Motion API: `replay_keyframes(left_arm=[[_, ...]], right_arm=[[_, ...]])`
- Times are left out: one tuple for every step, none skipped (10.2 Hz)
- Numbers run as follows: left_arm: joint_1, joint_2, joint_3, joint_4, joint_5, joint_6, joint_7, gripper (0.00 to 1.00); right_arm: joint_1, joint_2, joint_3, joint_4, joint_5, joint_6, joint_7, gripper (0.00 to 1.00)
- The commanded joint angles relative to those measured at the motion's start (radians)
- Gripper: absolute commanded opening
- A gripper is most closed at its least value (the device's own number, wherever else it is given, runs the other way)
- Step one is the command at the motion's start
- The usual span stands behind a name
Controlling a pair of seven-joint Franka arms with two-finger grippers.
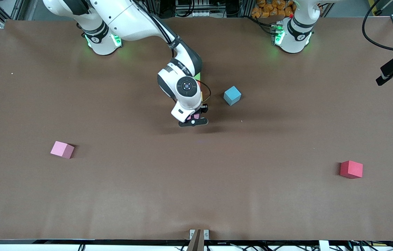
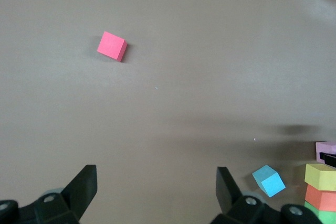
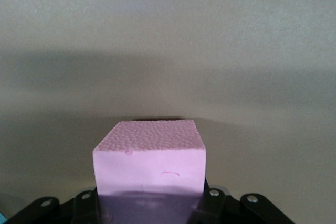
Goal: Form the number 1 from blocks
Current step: 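Set the pink cube beside the yellow cube with the right gripper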
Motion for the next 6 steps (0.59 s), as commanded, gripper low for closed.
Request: replay_keyframes(left_arm=[[-0.002,0.008,0.005,0.022,0.004,-0.024,0.013,1.00],[-0.002,0.008,0.005,0.022,0.006,-0.024,0.015,1.00],[-0.002,0.008,0.007,0.022,0.006,-0.024,0.025,1.00],[-0.003,0.008,0.005,0.022,0.006,-0.024,0.027,1.00],[-0.003,0.008,0.005,0.024,0.006,-0.024,0.027,1.00],[-0.003,0.008,0.005,0.024,0.006,-0.024,0.027,1.00]], right_arm=[[-0.017,-0.040,0.044,-0.072,-0.022,0.045,0.038,0.00],[-0.017,-0.049,0.051,-0.101,-0.022,0.084,0.040,0.00],[-0.017,-0.052,0.052,-0.119,-0.022,0.103,0.043,0.00],[-0.015,-0.052,0.052,-0.121,-0.022,0.103,0.044,0.00],[-0.015,-0.052,0.052,-0.123,-0.022,0.099,0.052,0.00],[-0.017,-0.052,0.052,-0.121,-0.022,0.097,0.083,0.28]])
